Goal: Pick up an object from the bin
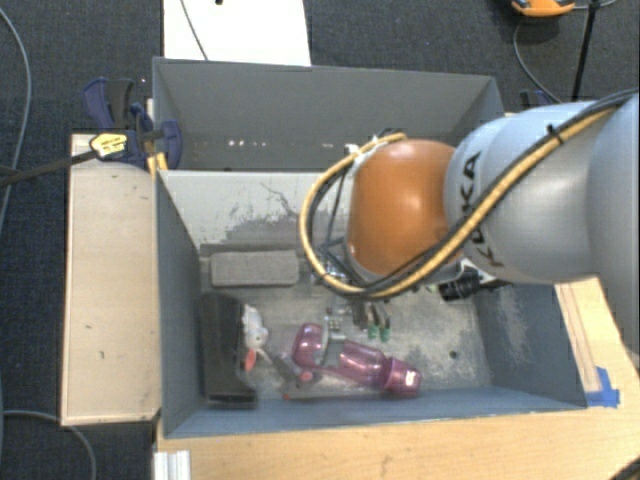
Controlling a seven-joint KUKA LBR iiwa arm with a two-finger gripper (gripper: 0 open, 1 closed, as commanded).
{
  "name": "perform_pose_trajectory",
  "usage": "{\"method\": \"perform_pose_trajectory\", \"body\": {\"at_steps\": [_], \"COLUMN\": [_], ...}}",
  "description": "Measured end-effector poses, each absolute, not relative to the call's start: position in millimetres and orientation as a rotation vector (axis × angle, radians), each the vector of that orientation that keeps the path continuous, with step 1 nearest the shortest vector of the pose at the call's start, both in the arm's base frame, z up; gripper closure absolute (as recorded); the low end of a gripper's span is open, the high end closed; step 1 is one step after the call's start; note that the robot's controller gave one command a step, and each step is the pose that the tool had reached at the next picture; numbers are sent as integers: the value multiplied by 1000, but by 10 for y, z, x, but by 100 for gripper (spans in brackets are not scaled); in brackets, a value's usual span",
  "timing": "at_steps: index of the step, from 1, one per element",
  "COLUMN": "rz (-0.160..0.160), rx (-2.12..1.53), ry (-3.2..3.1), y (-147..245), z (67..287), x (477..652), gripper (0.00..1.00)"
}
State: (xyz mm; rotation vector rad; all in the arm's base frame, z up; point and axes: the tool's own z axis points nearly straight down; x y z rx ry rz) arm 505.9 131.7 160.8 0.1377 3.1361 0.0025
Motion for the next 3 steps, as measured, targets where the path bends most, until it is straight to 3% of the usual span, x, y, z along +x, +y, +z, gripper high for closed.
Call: {"method": "perform_pose_trajectory", "body": {"at_steps": [1, 2, 3], "rz": [5, 6, 10], "rx": [-148, 100, 59], "ry": [3132, 3130, 3125], "y": [1241, 1308, 1280], "z": [1451, 852, 564], "x": [4884, 4831, 4882], "gripper": [0, 0, 100]}}
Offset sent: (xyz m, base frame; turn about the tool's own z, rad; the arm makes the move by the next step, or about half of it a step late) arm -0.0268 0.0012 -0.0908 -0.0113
